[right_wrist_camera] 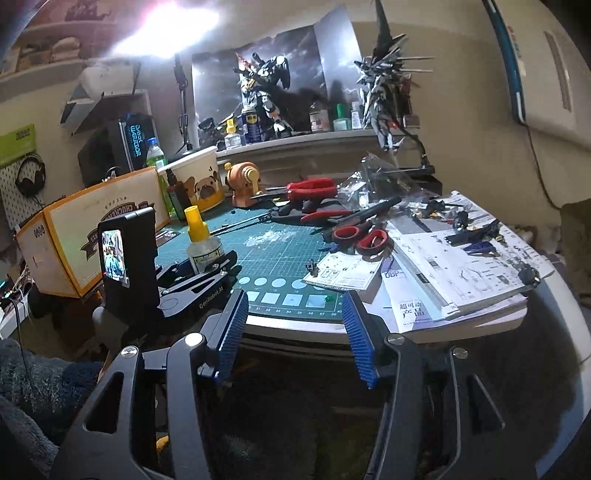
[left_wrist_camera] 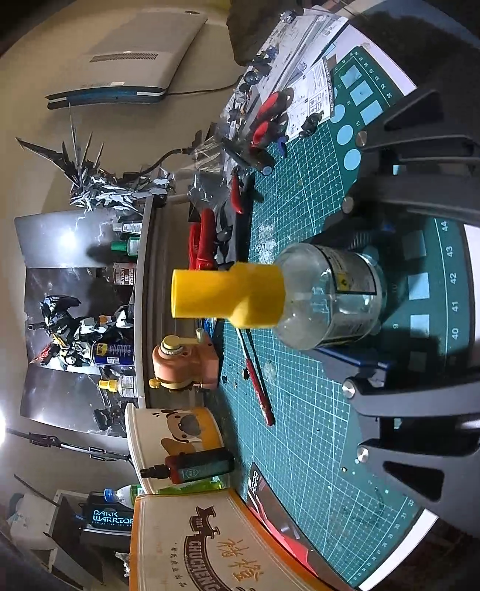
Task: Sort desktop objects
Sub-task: 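Carry the yellow-capped bottle with the left tool over the box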
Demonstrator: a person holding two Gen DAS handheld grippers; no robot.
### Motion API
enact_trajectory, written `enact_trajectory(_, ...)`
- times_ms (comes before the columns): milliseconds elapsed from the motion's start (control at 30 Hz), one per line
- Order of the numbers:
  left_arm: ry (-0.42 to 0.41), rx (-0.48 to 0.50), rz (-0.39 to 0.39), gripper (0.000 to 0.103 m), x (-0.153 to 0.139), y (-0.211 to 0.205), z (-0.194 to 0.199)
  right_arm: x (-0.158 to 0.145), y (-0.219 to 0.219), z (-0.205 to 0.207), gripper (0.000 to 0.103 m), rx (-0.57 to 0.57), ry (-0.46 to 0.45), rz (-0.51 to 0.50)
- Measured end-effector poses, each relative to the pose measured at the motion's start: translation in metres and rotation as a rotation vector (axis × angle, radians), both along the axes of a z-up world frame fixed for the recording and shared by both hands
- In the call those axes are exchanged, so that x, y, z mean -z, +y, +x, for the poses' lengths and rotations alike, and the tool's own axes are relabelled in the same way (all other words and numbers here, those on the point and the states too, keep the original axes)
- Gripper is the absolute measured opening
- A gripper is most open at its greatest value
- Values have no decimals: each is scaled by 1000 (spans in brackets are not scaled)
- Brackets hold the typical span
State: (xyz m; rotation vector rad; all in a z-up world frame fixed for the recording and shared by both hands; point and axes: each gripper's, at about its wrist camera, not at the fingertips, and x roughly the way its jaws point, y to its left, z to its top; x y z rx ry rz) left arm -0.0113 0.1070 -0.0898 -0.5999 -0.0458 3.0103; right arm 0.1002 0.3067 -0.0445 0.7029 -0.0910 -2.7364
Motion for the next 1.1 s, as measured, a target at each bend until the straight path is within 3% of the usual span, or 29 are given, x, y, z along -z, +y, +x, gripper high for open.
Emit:
enact_trajectory(400, 25, -20, -17, 46, -74, -24, 10, 2, -9, -12, 50, -37, -4, -4)
enact_trajectory(600, 71, -58, -36, 46, -161, -62, 24, -11, -37, -35, 50, -122, 17, 16)
enact_trajectory(767, 65, -139, -65, 46, -225, -112, 30, -39, -83, -61, 50, -241, 50, 49)
enact_trajectory(933, 79, -281, -83, 46, -267, -173, 31, -69, -132, -75, 50, -368, 110, 55)
enact_trajectory(1100, 42, -368, -36, 46, -276, -237, 23, -83, -165, -83, 50, -450, 136, 39)
